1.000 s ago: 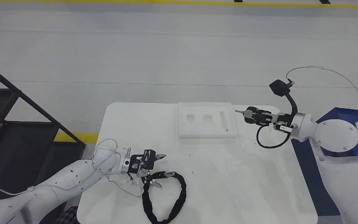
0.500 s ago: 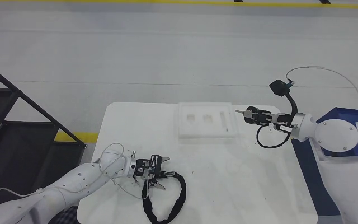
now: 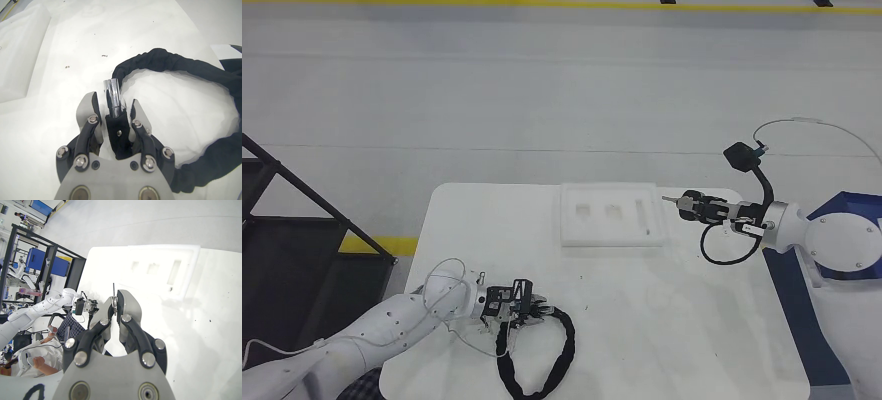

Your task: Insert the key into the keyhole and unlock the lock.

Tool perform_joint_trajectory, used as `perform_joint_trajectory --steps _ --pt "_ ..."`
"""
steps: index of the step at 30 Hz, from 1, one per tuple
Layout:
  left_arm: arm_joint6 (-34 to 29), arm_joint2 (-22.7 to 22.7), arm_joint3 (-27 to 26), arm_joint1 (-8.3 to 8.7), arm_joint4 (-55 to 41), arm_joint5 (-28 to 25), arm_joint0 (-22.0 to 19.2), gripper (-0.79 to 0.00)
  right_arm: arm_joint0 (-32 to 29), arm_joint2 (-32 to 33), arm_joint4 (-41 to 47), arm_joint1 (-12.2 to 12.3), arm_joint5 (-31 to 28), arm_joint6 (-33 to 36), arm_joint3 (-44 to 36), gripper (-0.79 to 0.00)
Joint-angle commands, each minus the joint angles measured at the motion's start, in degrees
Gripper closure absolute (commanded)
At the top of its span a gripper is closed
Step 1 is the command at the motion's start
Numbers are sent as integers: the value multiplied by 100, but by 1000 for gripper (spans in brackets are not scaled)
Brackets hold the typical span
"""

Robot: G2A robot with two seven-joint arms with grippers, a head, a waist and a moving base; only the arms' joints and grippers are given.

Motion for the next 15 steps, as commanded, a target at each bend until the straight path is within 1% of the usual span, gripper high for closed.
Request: perform_joint_trajectory --steps 1,5,8,11,15 --pt "-29 -27 12 -20 -20 -16 15 0 0 0 0 0 0 0 0 0" --pt "-54 -133 16 -55 -126 -68 23 0 0 0 0 0 0 0 0 0" --pt "10 -239 -66 -50 -183 -113 31 0 0 0 0 0 0 0 0 0" --pt "176 -378 -207 -13 -222 -177 36 0 0 0 0 0 0 0 0 0" --pt "465 -608 -458 75 -273 -335 48 0 0 0 0 0 0 0 0 0"
